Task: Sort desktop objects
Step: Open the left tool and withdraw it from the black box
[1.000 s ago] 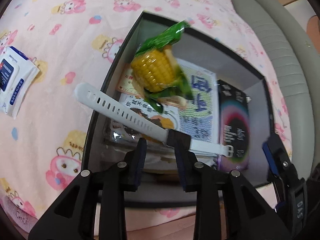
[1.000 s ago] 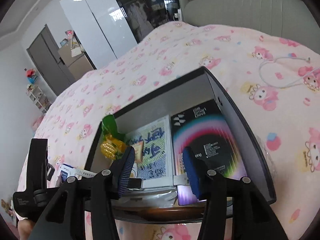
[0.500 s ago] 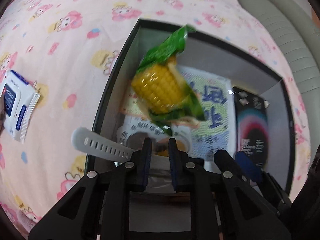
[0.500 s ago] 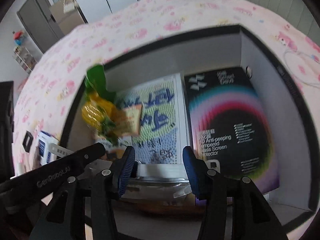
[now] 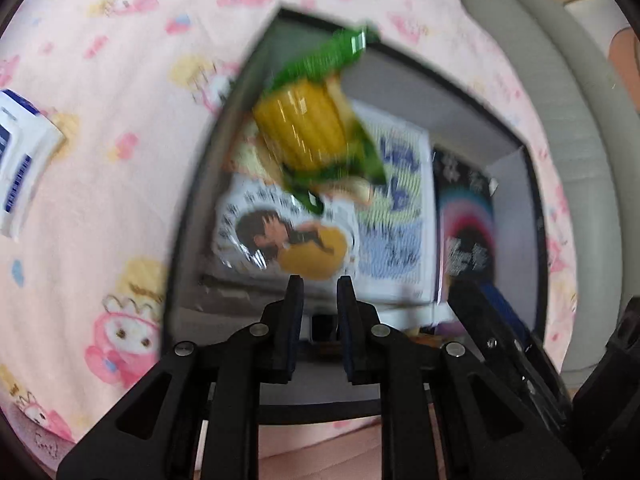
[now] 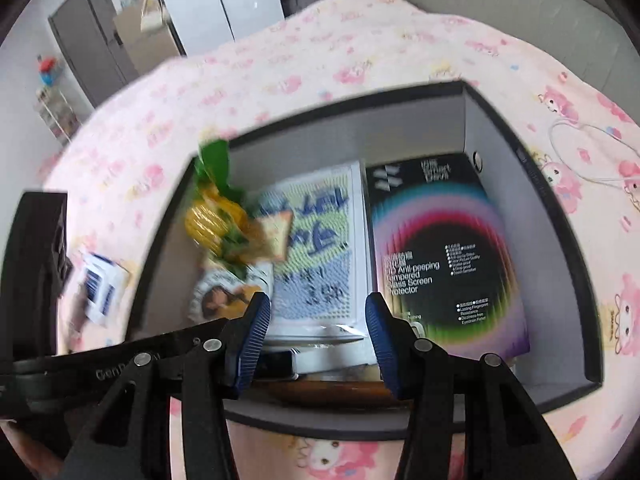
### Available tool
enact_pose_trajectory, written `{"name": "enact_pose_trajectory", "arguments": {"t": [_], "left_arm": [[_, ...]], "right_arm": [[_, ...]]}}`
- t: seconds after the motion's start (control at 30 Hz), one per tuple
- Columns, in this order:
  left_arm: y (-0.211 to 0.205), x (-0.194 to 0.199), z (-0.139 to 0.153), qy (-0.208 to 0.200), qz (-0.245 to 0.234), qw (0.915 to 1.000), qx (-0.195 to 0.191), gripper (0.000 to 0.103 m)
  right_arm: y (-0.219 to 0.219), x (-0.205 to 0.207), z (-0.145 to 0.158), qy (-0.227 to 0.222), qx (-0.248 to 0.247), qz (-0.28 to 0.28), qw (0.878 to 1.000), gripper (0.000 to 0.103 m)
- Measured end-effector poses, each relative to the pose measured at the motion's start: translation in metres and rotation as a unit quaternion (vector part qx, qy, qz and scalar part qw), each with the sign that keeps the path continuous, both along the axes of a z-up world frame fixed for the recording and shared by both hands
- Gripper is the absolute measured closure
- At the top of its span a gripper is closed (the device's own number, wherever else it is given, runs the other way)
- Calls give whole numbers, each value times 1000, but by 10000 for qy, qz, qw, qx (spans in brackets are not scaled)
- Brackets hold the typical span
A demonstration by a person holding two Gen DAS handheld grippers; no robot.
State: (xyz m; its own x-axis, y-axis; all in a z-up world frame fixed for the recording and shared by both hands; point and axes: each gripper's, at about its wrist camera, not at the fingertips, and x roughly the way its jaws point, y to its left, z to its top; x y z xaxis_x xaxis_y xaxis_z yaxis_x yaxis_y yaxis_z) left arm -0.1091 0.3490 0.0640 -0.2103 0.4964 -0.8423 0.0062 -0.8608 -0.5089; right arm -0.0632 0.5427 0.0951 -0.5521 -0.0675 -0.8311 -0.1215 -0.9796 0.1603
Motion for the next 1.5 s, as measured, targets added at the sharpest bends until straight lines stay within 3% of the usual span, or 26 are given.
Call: {"name": "enact_pose_trajectory", "arguments": {"t": [0.13, 0.33, 0.67, 0.7, 0.73, 0.77, 0.83, 1.0, 1.13, 1.2, 1.3, 1.5], "left_arm": [[-6, 1, 5, 126, -69, 9997, -192, 88], [1, 14, 18, 664, -207, 9947, -752, 85], [1, 34, 61, 1583, -162, 9775, -1383, 72], [0, 37, 67, 1674, -146, 9750, -1453, 67], [0, 41, 74, 1776, -118, 9723, -1516, 57], [-2, 46, 83, 1911, -58, 9685, -1596, 53], [-9, 58, 100, 2204, 89, 9590, -1779, 41], [-27, 90, 134, 2689, 386, 9373, -2186, 26], [-44, 120, 153, 2689, 446, 9395, -2074, 26], [-49, 141, 164, 2813, 497, 9347, -2115, 24], [-57, 168, 173, 2963, 595, 9274, -2203, 10], [-66, 209, 181, 3122, 661, 9215, -2215, 7]], "right_arm": [[-2, 1, -5, 51, -70, 43, 10000, 57], [-8, 4, -2, 54, 52, 111, 9999, 57], [-18, 19, 21, 321, 82, 114, 9994, 57], [-19, 21, 24, 331, 85, 78, 9994, 57], [-21, 25, 28, 359, 89, 24, 9993, 53], [-24, 28, 33, 420, 92, -5, 9991, 46], [-29, 32, 44, 566, 112, 9, 9983, 46], [-49, 50, 74, 848, 275, 160, 9959, 45], [-65, 76, 95, 994, 121, 289, 9946, 42], [-69, 94, 102, 1021, 8, 328, 9942, 42], [-79, 118, 110, 1073, 134, 369, 9934, 42], [-95, 155, 124, 1301, 217, 384, 9905, 41]]}}
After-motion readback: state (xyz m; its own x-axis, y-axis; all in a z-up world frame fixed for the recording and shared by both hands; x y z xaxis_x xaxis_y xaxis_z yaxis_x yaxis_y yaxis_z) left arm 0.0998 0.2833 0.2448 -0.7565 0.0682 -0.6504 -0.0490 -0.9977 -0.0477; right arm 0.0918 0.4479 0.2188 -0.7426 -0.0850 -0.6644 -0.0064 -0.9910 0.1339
